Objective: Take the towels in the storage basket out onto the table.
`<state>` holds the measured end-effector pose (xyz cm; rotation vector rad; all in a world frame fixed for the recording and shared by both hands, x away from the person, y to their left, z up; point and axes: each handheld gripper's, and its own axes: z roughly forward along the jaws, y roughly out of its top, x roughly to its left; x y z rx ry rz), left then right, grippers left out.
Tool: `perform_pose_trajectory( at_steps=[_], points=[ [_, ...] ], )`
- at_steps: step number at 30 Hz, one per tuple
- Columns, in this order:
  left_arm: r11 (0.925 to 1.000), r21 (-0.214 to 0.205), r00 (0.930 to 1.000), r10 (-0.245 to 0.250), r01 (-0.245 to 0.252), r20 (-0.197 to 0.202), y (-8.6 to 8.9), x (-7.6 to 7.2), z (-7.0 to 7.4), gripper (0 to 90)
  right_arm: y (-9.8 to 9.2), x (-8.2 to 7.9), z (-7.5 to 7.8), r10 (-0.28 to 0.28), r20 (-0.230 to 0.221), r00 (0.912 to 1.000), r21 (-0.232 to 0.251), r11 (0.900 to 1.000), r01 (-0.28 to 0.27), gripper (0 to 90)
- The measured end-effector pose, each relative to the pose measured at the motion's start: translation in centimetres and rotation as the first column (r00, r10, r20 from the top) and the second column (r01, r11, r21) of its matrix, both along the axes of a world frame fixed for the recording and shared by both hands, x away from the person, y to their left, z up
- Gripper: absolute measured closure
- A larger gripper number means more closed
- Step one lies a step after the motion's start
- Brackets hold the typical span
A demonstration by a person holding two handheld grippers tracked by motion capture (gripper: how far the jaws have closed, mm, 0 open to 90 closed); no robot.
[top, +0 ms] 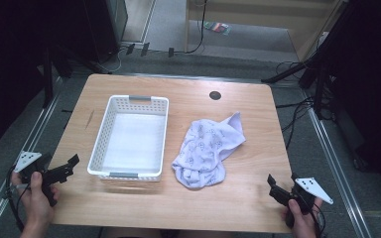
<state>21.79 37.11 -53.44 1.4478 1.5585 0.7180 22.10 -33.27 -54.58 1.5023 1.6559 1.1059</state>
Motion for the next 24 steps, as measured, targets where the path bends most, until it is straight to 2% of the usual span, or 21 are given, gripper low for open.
perform_pose_trajectory(
  at_steps=[9,13,15,17,24],
  points=[
    [0.9982,0.056,0.9992,-0.016,0.018,-0.036,0.4,-0.8,-1.3,0.0,0.0,0.0,0.0,0.0,0.002,1.0,-0.001,1.0,0.0,12.9],
    [0.9979,0.058,0.9992,-0.027,0.029,-0.03,0.3,-1.0,-1.4,0.0,0.0,0.0,0.0,0.0,0.002,1.0,-0.001,1.0,0.0,12.9],
    [0.9981,0.055,0.9989,-0.028,0.03,-0.039,0.0,-1.0,-1.8,0.0,0.0,0.0,0.0,0.0,0.003,1.0,-0.001,1.0,0.0,12.9],
    [0.997,0.068,0.9983,-0.033,0.036,-0.049,-0.2,-0.9,-1.8,0.0,0.0,0.0,0.0,0.003,0.004,1.0,-0.001,1.0,-0.003,12.9],
    [0.9994,0.03,0.9983,-0.016,0.018,-0.056,0.2,-0.7,-1.8,0.0,0.0,-0.1,0.0,0.01,0.002,0.9999,0.002,0.9999,-0.01,12.8]
  ],
)
